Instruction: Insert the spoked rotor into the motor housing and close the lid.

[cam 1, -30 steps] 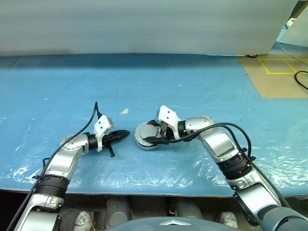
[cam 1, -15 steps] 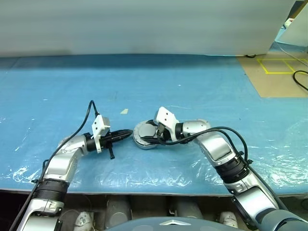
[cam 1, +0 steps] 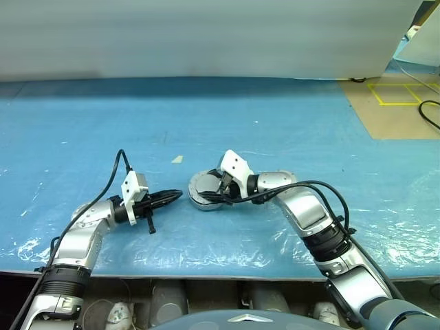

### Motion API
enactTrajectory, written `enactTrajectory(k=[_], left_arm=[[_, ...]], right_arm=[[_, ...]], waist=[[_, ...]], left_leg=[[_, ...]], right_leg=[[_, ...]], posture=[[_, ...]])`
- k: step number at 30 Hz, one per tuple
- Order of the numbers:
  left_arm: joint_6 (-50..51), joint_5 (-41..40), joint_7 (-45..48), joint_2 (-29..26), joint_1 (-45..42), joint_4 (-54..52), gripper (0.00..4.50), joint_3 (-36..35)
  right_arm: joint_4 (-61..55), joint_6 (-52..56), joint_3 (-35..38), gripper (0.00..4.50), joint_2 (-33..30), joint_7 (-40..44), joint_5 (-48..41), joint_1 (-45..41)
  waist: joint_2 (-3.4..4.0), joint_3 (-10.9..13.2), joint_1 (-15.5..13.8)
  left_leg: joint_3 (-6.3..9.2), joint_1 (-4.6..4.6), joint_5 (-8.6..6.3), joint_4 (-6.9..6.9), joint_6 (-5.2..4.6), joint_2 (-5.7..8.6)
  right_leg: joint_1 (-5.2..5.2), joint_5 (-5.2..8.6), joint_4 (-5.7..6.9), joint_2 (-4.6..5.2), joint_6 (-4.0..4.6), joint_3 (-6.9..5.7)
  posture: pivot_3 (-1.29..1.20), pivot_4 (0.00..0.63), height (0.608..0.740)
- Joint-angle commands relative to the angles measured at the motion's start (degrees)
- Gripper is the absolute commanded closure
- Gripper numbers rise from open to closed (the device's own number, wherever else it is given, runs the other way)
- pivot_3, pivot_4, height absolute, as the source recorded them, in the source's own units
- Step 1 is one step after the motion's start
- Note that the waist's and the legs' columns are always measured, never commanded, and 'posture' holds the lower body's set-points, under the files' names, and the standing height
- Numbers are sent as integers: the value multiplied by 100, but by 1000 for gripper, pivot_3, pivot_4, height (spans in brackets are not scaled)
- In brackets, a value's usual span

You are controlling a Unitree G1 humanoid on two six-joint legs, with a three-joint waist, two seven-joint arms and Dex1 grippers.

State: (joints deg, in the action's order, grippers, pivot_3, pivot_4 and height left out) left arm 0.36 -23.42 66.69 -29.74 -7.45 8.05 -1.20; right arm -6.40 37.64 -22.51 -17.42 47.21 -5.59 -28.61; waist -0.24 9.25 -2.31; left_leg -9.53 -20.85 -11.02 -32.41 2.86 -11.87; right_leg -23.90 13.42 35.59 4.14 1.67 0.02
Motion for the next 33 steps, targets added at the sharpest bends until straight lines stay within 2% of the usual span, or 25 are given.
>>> enactTrajectory(k=[1,11,19,25,29,33], left_arm=[[-114,-77,-11,-35,53,-94,4500,-160],[-106,-10,-77,0,31,-28,4500,-131],[-124,34,-108,41,-14,58,4500,-104],[-141,78,-120,95,-80,122,4500,-105],[-182,97,-111,116,-118,188,4500,-101],[-201,114,-112,135,-149,220,4500,-88]], right_arm=[[-257,355,18,1503,99,30,-240,-127],[-542,652,-90,1503,266,-281,-221,-95],[-416,927,-453,1503,377,-1269,452,-56],[-181,596,-883,1503,59,-1761,1222,-97],[-412,669,-418,1503,395,-1622,663,-113],[-529,1041,56,1503,746,-1487,112,-162]], waist=[[0,0,-1],[0,0,-5],[0,0,-5],[0,0,-27],[0,0,-45],[-1,0,-33]], left_leg=[[0,-1,0,0,0,0],[0,-9,0,2,1,0],[0,-6,1,1,2,1],[0,16,0,2,3,3],[0,38,0,2,3,4],[0,23,0,3,3,3]], right_leg=[[0,0,-1,0,0,0],[-8,0,-2,0,0,-1],[-7,-1,1,0,-1,1],[9,-1,10,3,-3,3],[35,0,6,5,-4,4],[22,0,1,4,-4,4]], posture=[[0,150,740],[0,150,740],[0,150,740],[0,150,740],[0,150,740],[0,150,740]])
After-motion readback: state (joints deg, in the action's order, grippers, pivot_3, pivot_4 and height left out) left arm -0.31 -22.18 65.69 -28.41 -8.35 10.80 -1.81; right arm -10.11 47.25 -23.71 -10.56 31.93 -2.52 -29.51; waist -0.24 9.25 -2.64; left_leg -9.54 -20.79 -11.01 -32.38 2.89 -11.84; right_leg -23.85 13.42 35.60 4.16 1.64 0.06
